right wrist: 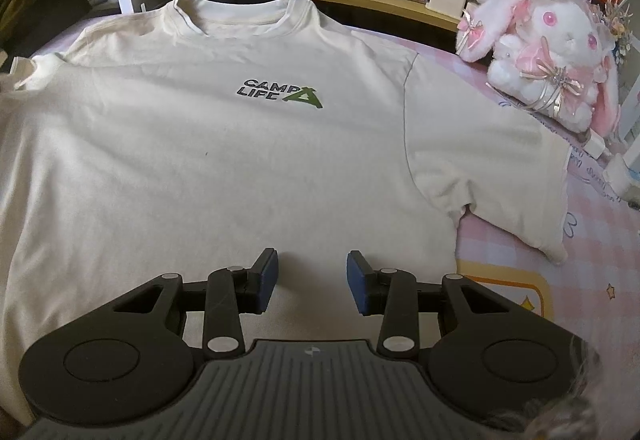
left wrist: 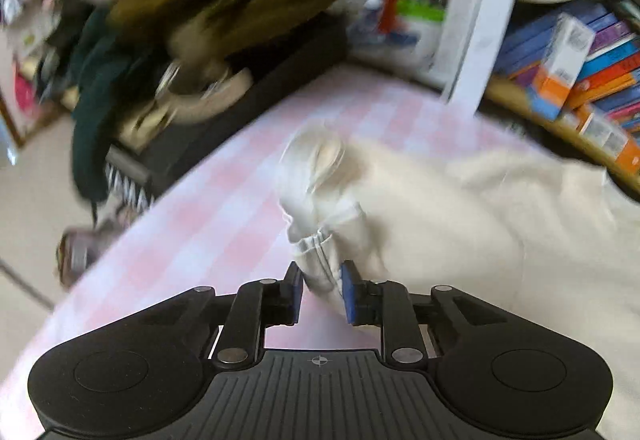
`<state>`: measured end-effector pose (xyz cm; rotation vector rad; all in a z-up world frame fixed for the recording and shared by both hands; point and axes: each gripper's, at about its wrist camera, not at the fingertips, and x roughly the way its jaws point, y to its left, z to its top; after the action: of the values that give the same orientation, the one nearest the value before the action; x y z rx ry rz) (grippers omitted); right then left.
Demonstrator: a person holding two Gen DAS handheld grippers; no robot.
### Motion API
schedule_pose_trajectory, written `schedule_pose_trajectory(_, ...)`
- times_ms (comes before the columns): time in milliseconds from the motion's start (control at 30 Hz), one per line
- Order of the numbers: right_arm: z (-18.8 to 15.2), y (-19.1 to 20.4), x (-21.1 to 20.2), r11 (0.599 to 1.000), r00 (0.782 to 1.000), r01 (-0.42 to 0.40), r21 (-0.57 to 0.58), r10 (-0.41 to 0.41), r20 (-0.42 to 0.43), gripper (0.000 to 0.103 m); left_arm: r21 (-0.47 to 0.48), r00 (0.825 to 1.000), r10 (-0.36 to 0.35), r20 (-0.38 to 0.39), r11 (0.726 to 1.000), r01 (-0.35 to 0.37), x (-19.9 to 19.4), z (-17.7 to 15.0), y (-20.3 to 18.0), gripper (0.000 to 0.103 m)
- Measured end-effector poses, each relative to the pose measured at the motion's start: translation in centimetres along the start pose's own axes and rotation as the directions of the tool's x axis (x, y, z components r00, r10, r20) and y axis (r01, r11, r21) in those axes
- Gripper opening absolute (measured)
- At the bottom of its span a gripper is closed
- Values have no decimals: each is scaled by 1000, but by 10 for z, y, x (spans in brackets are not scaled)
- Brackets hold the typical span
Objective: Fold clothes
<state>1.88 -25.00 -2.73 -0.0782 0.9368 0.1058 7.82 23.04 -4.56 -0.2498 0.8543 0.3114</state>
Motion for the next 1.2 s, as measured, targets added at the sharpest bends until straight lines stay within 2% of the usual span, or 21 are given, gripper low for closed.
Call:
schedule_pose_trajectory(100, 0, -3, 0, 1000, 1000, -11, 4, 11, 2, 36, 32, 999, 41, -1, 999, -41, -6, -6, 9, 39)
schedule_pose_trajectory(167, 0, -4, 0, 1000, 1000, -15, 4, 15, 3, 36, 105, 996, 76, 40, 991, -80, -14, 1, 0, 48)
schedule_pose_trajectory(200, 0, -4, 0, 1000, 1000, -14, 4, 14, 3, 36, 151, 993, 95, 76, 983, -106, -18, 8, -8, 60)
schedule_pose_trajectory(233, 0, -4, 0, 1000, 1000, -14, 4, 14, 3, 36, 195, 984, 124, 130, 969, -148, -24, 17, -15, 69)
schedule_pose_trajectory(300, 0, -5, 1, 1000, 1000, -13, 5, 13, 3, 36, 226, 950, 154, 270, 949, -218, -38, 35, -27, 70)
schedule_pose_trajectory(333, 0, -5, 0, 1000, 1000, -10, 12, 10, 4, 36, 225, 930, 146, 337, 947, -230, -46, 45, -32, 69)
schedule_pose_trajectory(367, -1, -4, 0, 1000, 1000, -7, 19, 7, 5, 36, 233, 925, 89, 370, 955, -185, -49, 53, -36, 69)
schedule_pose_trajectory(400, -1, -4, 0, 1000, 1000, -4, 26, 4, 6, 36, 273, 933, 2, 359, 956, -107, -46, 63, -44, 69)
schedule_pose_trajectory(433, -2, -4, 0, 999, 1000, 1, 34, -1, 8, 36, 337, 953, -95, 287, 942, -8, -33, 74, -56, 69)
schedule_pose_trajectory(467, -2, -4, 0, 999, 1000, 5, 41, -5, 10, 36, 393, 962, -174, 212, 916, 79, -19, 84, -68, 69)
schedule_pose_trajectory(533, -3, -2, 0, 999, 1000, 14, 41, -15, 11, 36, 496, 967, -239, 90, 852, 165, 14, 92, -98, 69)
schedule_pose_trajectory(600, -2, 0, 0, 999, 1000, 24, 39, -24, 5, 36, 580, 974, -226, 33, 797, 166, 47, 96, -123, 69)
schedule_pose_trajectory(667, -1, 2, -1, 999, 999, 38, 38, -38, -4, 36, 621, 973, -231, -9, 761, 187, 72, 102, -139, 69)
schedule_pose_trajectory(733, 0, 5, 0, 998, 998, 55, 35, -54, -15, 36, 629, 963, -259, -67, 738, 242, 91, 103, -149, 69)
schedule_pose_trajectory(833, 1, 7, 0, 996, 997, 70, 47, -68, -31, 36, 612, 932, -328, -157, 708, 352, 108, 102, -151, 62)
schedule_pose_trajectory(867, 1, 7, 0, 996, 997, 73, 53, -72, -36, 35, 598, 920, -349, -181, 703, 384, 113, 103, -152, 33)
schedule_pose_trajectory(900, 1, 7, 0, 995, 997, 76, 62, -74, -38, 35, 570, 910, -368, -190, 713, 408, 115, 107, -151, 6)
schedule_pose_trajectory(933, 0, 7, -1, 994, 996, 83, 70, -81, -41, 35, 549, 903, -383, -196, 720, 424, 117, 110, -151, 6)
schedule_pose_trajectory(1000, -1, 11, -1, 992, 994, 103, 78, -100, -46, 35, 550, 905, -382, -189, 722, 420, 123, 114, -156, 6)
schedule_pose_trajectory(1100, 1, 18, 0, 988, 991, 128, 85, -124, -51, 35, 550, 924, -353, -151, 746, 375, 132, 123, -166, 6)
schedule_pose_trajectory(1200, 6, 25, 4, 986, 989, 143, 90, -139, -49, 35, 525, 933, -338, -127, 775, 352, 144, 134, -177, 6)
